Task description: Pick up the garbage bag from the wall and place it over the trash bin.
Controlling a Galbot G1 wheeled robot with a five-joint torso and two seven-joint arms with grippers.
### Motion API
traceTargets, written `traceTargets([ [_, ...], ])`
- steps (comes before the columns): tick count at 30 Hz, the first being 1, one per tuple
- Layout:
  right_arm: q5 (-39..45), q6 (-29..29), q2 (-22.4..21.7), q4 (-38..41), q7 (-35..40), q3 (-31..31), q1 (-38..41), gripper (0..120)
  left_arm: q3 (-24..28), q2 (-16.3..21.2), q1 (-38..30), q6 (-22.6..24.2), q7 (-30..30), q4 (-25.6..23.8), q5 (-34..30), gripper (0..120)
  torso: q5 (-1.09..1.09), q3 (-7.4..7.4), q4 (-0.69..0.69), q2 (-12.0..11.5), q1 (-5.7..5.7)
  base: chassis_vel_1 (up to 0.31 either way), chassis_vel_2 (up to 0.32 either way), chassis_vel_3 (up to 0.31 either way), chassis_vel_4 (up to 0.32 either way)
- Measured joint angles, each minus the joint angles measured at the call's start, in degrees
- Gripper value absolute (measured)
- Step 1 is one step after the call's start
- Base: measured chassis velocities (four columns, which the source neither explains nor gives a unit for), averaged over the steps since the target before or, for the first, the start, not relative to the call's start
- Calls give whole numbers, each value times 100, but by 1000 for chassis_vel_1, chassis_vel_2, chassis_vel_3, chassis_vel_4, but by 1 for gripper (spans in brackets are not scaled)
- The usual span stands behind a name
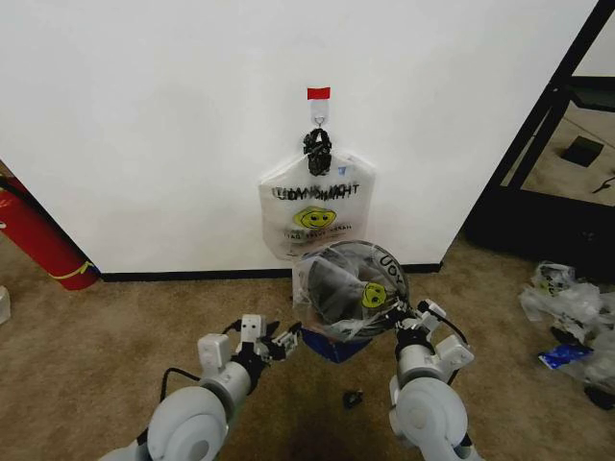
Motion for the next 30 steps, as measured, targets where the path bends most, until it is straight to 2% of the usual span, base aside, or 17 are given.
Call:
traceTargets([
  [1,0,0,0,0,0,0,0,1,0,0,0,0,0,0,0,75,0,0,0,0,0,0,0,0,0],
  [5,-445,157,23,-41,-60,-67,-27,1,193,142,-417,-2,-94,-216,-192,88,1,0,0,0,0,0,0,0,0],
  [8,-671,220,43,-61,-82,-102,-14,1,686,273,-1204,147,-212,-255,-472,75,0,0,-2,0,0,0,0,0,0],
  [9,-671,220,43,-61,-82,-102,-14,1,686,273,-1204,147,-212,-255,-472,75,0,0,-2,0,0,0,0,0,0],
  [14,-1035,311,93,-126,-112,-156,-13,1,1580,380,-2641,414,-374,-50,-1192,54,1,0,-2,0,0,0,0,0,0],
  [16,-1079,321,97,-133,-122,-159,-18,1,1740,380,-2827,447,-410,-12,-1280,52,1,0,-1,0,0,0,0,0,0],
  [17,-1172,347,103,-144,-141,-166,-25,1,2127,362,-3250,514,-497,86,-1466,45,1,1,-2,0,0,0,0,0,0],
  [20,-1255,370,112,-164,-147,-159,-25,1,2789,258,-3967,581,-590,318,-1689,32,2,0,-3,0,1,0,0,0,0],
  [23,-1295,378,113,-172,-147,-141,-26,1,3124,152,-4311,644,-646,530,-1704,20,1,0,-1,0,0,0,0,0,0],
  [24,-1295,378,113,-172,-147,-141,-26,1,3124,152,-4311,644,-646,530,-1704,20,1,0,-1,0,0,0,0,0,0],
  [28,-1342,404,104,-180,-148,-116,-52,1,3395,20,-4627,798,-800,733,-1769,4,1,0,0,0,0,0,0,0,0],
  [30,-1376,421,101,-186,-153,-114,-58,1,3450,-9,-4707,829,-842,772,-1807,1,1,0,0,0,0,0,0,0,0],
])
